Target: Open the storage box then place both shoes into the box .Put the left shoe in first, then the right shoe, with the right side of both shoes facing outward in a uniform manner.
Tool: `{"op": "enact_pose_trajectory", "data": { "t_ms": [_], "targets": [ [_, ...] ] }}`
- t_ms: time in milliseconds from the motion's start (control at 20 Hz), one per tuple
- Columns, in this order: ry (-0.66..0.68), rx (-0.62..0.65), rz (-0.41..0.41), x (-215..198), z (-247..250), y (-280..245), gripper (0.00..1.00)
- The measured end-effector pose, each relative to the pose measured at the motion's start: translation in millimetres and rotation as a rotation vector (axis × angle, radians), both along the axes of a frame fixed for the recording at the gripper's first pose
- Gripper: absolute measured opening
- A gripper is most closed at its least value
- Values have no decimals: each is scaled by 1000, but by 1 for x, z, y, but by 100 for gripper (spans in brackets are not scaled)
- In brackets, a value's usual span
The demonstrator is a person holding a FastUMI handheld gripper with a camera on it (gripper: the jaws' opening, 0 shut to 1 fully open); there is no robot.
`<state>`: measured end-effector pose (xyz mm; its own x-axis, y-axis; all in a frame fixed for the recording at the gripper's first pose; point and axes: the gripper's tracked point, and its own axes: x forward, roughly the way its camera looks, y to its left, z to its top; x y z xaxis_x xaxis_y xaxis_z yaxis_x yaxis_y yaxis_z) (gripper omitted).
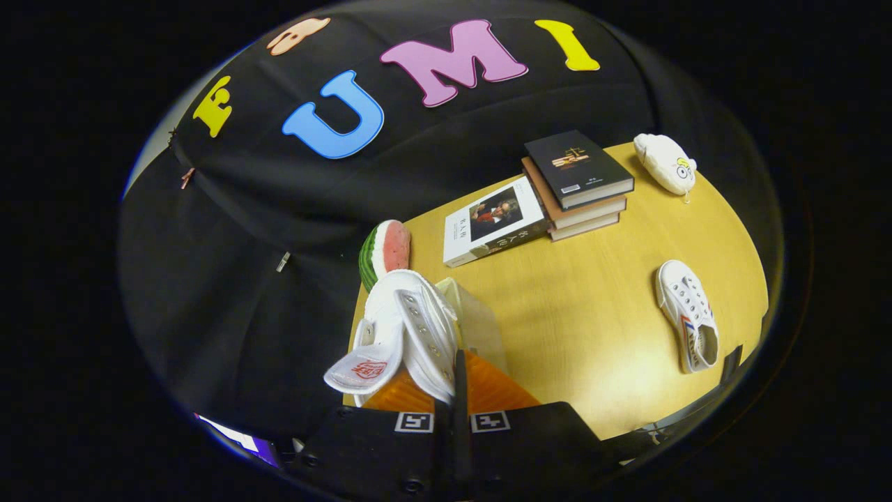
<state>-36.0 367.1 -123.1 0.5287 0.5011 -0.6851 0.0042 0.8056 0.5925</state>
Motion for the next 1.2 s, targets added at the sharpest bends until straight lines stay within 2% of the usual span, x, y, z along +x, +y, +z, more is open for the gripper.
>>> {"op": "enact_pose_trajectory", "data": {
  "t_ms": [400, 700, 1100, 1200],
  "targets": [
    [202, -85, -54, -7, -49, 74, 5],
    [243, -131, -56, -7, -80, 112, 5],
    [303, -108, -84, -14, -108, 134, 5],
    [314, -48, -65, -16, -108, 147, 7]
  ]
}}
